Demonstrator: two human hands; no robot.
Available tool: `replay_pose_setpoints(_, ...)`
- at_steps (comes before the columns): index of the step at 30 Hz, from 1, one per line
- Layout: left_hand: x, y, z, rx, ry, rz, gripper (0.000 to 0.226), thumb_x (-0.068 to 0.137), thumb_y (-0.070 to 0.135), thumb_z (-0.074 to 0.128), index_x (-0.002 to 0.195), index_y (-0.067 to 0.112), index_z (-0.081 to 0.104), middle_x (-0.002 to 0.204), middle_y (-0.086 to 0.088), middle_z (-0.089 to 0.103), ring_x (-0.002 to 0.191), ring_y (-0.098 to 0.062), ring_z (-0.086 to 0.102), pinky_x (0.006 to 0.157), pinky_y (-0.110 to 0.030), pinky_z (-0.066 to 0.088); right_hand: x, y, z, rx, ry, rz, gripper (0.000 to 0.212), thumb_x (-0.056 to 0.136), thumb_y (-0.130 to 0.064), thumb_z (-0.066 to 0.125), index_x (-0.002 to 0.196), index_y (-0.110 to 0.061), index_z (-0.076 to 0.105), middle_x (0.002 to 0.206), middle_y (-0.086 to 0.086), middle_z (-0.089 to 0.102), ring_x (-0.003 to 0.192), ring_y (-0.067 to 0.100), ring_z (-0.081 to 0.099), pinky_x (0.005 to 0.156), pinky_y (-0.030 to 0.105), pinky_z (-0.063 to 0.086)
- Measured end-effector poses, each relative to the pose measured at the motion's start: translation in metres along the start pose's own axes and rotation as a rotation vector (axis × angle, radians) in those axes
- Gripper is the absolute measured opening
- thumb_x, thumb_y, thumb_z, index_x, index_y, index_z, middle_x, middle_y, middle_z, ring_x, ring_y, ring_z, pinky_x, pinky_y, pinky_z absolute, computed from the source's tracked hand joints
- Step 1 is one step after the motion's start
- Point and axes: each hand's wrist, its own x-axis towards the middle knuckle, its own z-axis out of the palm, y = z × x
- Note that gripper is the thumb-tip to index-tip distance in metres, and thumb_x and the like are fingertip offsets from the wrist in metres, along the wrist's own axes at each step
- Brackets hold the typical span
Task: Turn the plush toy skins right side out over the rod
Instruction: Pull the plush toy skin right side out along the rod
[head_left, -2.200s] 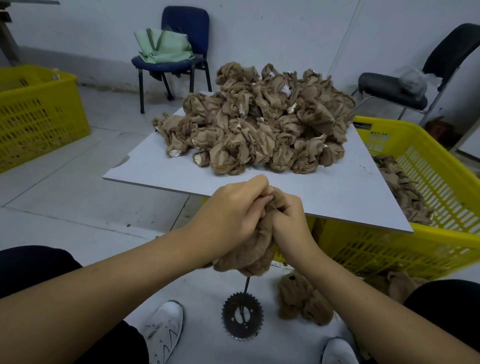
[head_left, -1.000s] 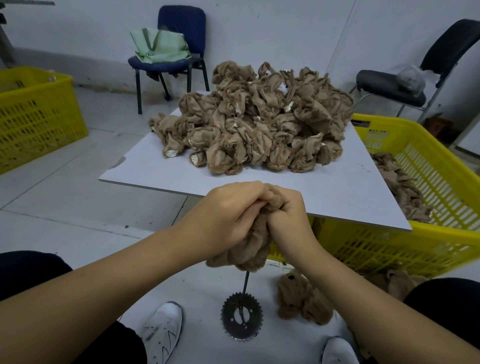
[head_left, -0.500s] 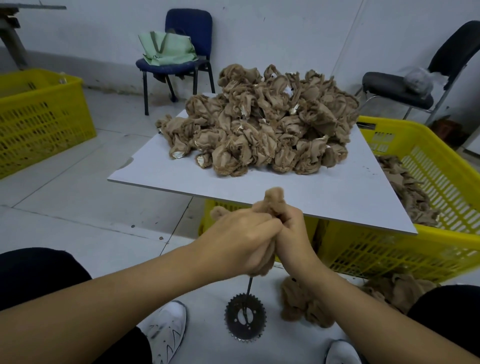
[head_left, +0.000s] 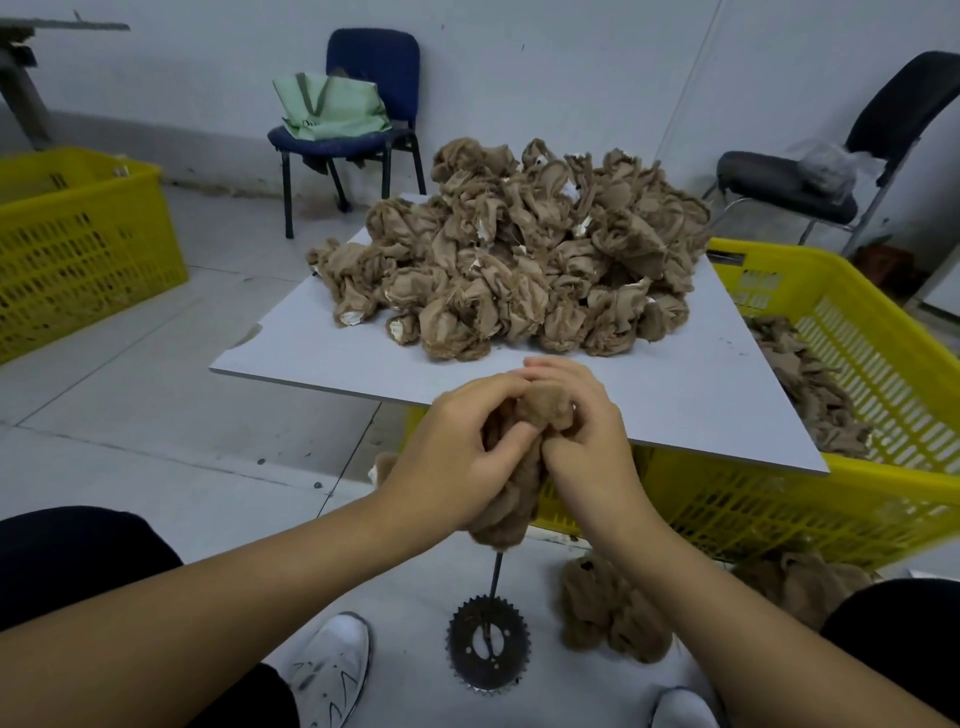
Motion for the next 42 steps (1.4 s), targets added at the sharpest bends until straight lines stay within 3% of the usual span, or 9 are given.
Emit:
replay_pose_setpoints(3, -0.003, 0.005, 0.001, -0.045, 0.057, -0.035, 0.020, 0.091, 0.015, 0.063, 0.110, 0.017, 0.069, 0.098, 0.007, 0.070, 0.093, -0.007, 0.065, 0.079, -0.029, 0.053, -0.003, -0.007, -0.005, 0.029, 0.059, -0.066, 0.025, 0.086, 0.001, 0.061, 0.098, -0.019, 0.068, 0.106, 0.000, 0.064, 0.104, 0.014, 0.061, 0.084, 0.025, 0.051)
replay_pose_setpoints(5, -0.007, 0.008, 0.001, -0.078, 0.101, -0.039, 0.013, 0.092, 0.015, 0.063, 0.104, 0.016, 0.068, 0.092, 0.008, 0.068, 0.089, -0.008, 0.065, 0.077, -0.030, 0.054, -0.004, -0.009, -0.010, 0.037, 0.048, -0.087, 0.013, 0.095, -0.005, 0.060, 0.097, -0.013, 0.070, 0.100, 0.004, 0.066, 0.098, 0.019, 0.063, 0.081, 0.032, 0.053)
replay_pose_setpoints(15, -0.014, 0.011, 0.012, -0.239, 0.119, -0.224, 0.013, 0.102, 0.009, 0.052, 0.095, 0.009, 0.062, 0.081, -0.007, 0.064, 0.076, -0.023, 0.062, 0.069, -0.039, 0.052, -0.010, -0.011, -0.013, -0.107, -0.043, -0.158, 0.015, 0.094, -0.025, 0.066, 0.103, -0.020, 0.077, 0.105, -0.014, 0.071, 0.114, 0.016, 0.061, 0.095, 0.036, 0.051)
replay_pose_setpoints(20, -0.006, 0.013, 0.008, -0.326, 0.071, -0.323, 0.019, 0.102, 0.003, 0.050, 0.086, -0.002, 0.058, 0.063, 0.001, 0.057, 0.061, -0.011, 0.055, 0.060, -0.022, 0.046, -0.005, -0.012, -0.010, -0.190, -0.040, -0.190, 0.016, 0.096, -0.026, 0.063, 0.097, -0.018, 0.077, 0.101, -0.015, 0.071, 0.111, 0.009, 0.060, 0.096, 0.040, 0.049)
replay_pose_setpoints(24, 0.004, 0.019, 0.002, -0.515, 0.092, -0.401, 0.034, 0.104, 0.013, 0.049, 0.078, -0.007, 0.056, 0.062, -0.016, 0.055, 0.057, -0.024, 0.055, 0.055, -0.027, 0.049, -0.006, -0.015, -0.009, -0.376, -0.019, -0.304, 0.024, 0.094, -0.032, 0.056, 0.102, -0.018, 0.074, 0.104, -0.014, 0.069, 0.110, 0.008, 0.059, 0.095, 0.050, 0.046)
replay_pose_setpoints(29, 0.008, 0.020, -0.001, -0.511, 0.066, -0.419, 0.030, 0.100, 0.012, 0.057, 0.079, -0.009, 0.055, 0.058, -0.002, 0.056, 0.055, -0.013, 0.058, 0.053, -0.022, 0.050, -0.003, -0.024, -0.014, -0.551, -0.015, -0.412, 0.019, 0.091, -0.025, 0.061, 0.103, -0.020, 0.075, 0.101, -0.015, 0.070, 0.107, 0.007, 0.057, 0.094, 0.042, 0.041)
replay_pose_setpoints(32, 0.009, 0.020, -0.001, -0.497, -0.010, -0.486, 0.028, 0.101, 0.008, 0.052, 0.074, 0.004, 0.057, 0.056, 0.006, 0.054, 0.052, -0.006, 0.055, 0.050, -0.017, 0.046, -0.003, -0.021, -0.015, -0.619, -0.019, -0.453, 0.012, 0.087, -0.019, 0.066, 0.093, -0.014, 0.075, 0.092, -0.010, 0.072, 0.101, 0.010, 0.059, 0.089, 0.041, 0.044)
replay_pose_setpoints(37, 0.012, 0.016, -0.006, -0.455, -0.083, -0.560, 0.029, 0.099, 0.009, 0.053, 0.071, 0.004, 0.055, 0.048, -0.007, 0.052, 0.041, -0.019, 0.049, 0.044, -0.029, 0.043, -0.005, -0.013, -0.012, -0.296, -0.074, -0.321, 0.012, 0.087, -0.005, 0.068, 0.091, -0.012, 0.076, 0.090, -0.006, 0.074, 0.090, 0.008, 0.067, 0.080, 0.030, 0.053)
replay_pose_setpoints(42, 0.013, 0.019, -0.006, -0.382, -0.031, -0.525, 0.029, 0.082, 0.024, 0.059, 0.053, 0.024, 0.055, 0.046, -0.002, 0.050, 0.040, -0.014, 0.046, 0.042, -0.024, 0.041, -0.012, -0.003, -0.004, -0.173, -0.080, -0.179, 0.015, 0.094, -0.014, 0.060, 0.102, -0.017, 0.072, 0.092, -0.012, 0.070, 0.090, 0.008, 0.066, 0.079, 0.022, 0.048)
